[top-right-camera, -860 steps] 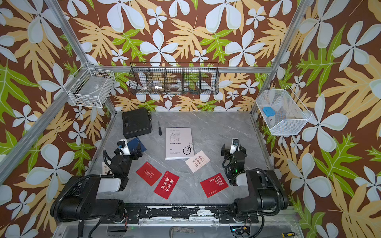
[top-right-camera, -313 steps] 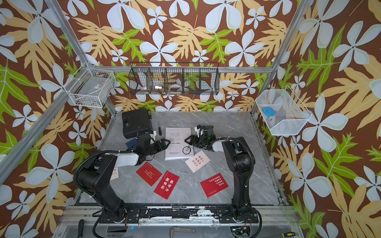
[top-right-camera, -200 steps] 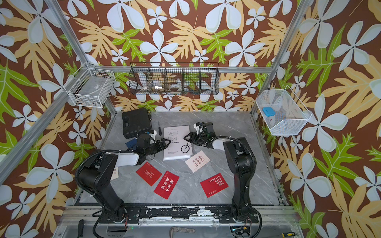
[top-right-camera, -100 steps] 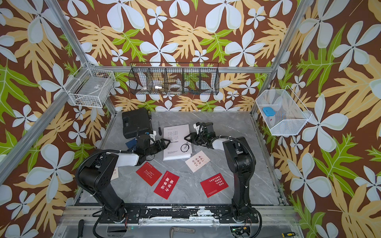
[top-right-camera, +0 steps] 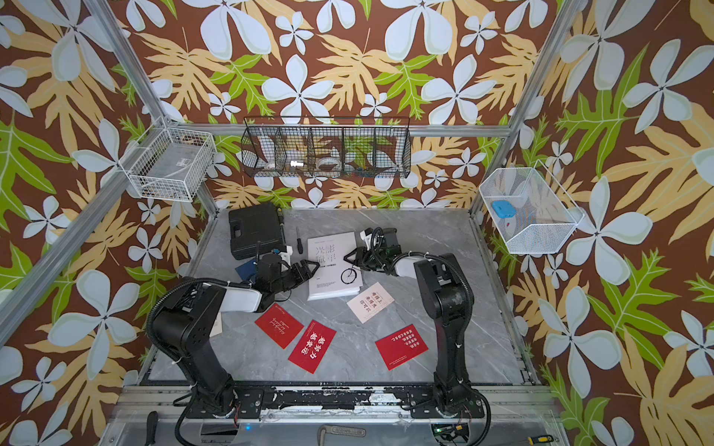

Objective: Place the photos into the photo albums
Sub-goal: Open the photo album at the center of the board.

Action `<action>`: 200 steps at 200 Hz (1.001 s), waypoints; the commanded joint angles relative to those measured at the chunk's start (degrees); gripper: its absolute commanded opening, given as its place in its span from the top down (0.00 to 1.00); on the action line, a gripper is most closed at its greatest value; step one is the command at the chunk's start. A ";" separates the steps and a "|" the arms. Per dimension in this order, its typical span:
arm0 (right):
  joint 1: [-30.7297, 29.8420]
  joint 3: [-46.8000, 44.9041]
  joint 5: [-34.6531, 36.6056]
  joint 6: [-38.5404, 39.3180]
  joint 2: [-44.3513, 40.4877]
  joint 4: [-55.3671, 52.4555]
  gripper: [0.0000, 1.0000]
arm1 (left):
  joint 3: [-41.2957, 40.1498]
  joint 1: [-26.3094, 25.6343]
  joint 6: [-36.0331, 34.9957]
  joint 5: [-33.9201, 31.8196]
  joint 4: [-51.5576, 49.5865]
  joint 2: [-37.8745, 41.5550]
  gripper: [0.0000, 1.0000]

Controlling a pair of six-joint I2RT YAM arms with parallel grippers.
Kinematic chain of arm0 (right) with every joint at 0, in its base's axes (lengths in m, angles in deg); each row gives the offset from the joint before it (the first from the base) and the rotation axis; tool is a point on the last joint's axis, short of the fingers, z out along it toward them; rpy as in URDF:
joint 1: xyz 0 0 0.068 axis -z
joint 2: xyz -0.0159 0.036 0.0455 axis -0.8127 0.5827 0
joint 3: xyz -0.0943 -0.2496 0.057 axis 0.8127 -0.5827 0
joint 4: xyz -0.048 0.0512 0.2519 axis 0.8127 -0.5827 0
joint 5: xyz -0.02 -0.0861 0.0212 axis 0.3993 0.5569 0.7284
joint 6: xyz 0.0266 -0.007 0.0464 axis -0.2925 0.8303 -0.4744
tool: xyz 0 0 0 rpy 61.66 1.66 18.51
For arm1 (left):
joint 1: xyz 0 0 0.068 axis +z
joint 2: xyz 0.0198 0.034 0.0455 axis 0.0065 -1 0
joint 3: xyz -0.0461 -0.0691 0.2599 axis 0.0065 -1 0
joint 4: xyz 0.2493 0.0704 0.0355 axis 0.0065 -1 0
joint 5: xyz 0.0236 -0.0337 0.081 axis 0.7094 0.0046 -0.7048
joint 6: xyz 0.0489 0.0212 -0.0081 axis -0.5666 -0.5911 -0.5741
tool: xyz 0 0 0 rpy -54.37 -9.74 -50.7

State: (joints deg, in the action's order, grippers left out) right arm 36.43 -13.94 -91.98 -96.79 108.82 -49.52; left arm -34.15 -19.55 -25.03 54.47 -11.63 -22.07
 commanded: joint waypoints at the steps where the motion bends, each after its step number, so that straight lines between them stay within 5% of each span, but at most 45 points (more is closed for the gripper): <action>1: -0.10 0.43 0.16 1.30 -0.47 -0.68 0.78 | -0.22 -0.11 0.87 1.22 1.88 -0.05 0.19; 80: 1.59 19.18 10.39 13.20 2.84 -23.65 1.00 | 9.00 -2.16 1.78 3.31 3.72 -7.20 0.20; 170: 5.98 22.01 31.59 23.59 -6.59 -45.86 1.00 | 21.31 -11.22 10.25 4.28 15.96 -19.86 0.19; 200: 3.96 28.19 40.53 23.86 -5.52 -52.12 1.00 | 19.54 -11.33 8.29 0.09 15.04 -17.06 0.18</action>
State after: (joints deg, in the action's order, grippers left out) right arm 41.56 11.00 -68.13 -77.25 102.19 -89.65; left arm -13.27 -31.05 -16.20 57.51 1.61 -41.39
